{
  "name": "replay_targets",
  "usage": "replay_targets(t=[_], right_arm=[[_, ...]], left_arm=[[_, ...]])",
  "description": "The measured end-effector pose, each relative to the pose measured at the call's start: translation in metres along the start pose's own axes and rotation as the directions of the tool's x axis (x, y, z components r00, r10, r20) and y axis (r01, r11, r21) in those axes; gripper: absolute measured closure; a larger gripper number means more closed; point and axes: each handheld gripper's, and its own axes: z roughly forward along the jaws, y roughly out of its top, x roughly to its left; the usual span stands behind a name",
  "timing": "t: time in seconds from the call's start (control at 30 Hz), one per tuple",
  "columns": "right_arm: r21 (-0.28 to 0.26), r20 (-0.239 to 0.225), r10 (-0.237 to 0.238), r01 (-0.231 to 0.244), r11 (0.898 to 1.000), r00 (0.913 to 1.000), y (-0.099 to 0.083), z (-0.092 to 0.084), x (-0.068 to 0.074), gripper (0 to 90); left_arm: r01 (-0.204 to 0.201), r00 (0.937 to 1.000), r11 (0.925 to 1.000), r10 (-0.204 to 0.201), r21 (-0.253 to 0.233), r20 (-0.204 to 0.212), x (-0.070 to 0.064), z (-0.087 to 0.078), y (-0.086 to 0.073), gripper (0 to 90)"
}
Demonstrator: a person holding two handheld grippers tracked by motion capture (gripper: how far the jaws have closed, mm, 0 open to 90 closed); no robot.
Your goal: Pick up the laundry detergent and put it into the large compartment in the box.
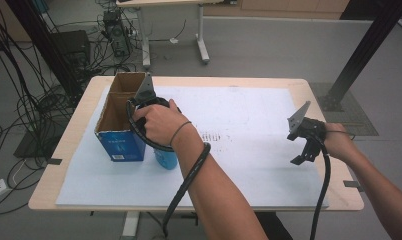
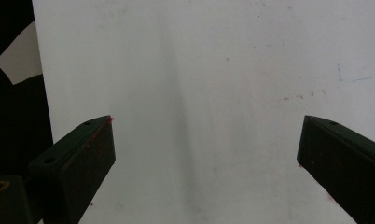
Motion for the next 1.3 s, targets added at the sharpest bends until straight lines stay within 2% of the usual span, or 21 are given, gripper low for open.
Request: replay_targets(t=[0.2, 0.3, 0.43, 0.63, 1.3], right_arm=[[-0.002, 0.003, -0.001, 0.001, 1.000, 1.0000, -0.0018, -0.0008, 0.0000, 4.2], [-0.004, 0.005, 0.000, 0.000, 1.000, 1.0000, -0.0038, -0.0017, -0.0003, 4.2], [0.000, 0.004, 0.001, -0.001, 1.000, 1.0000, -0.0030, -0.0011, -0.0003, 4.2], [0.003, 0.001, 0.001, -0.001, 1.000, 1.0000, -0.0021, 0.0010, -0.0003, 4.2], [0.013, 0.011, 0.001, -0.001, 1.000, 0.9999, 0.0028, 0.0013, 0.0031, 4.2]], left_arm=[[-0.001, 1.0000, 1.0000, 0.001, -0.002, -0.001, -0.0010, 0.0018, 0.0005, 20.7], [0.003, 1.0000, 1.0000, -0.003, -0.005, -0.008, -0.0023, 0.0028, 0.0001, 30.1], [0.003, 1.0000, 1.0000, -0.003, -0.003, 0.006, 0.0000, 0.0031, 0.0001, 34.5], [0.012, 0.9999, 0.9999, -0.012, -0.003, 0.006, -0.0001, 0.0029, 0.0003, 35.0], [0.006, 1.0000, 1.0000, -0.006, -0.005, 0.003, -0.0006, 0.0029, 0.0004, 35.3]])
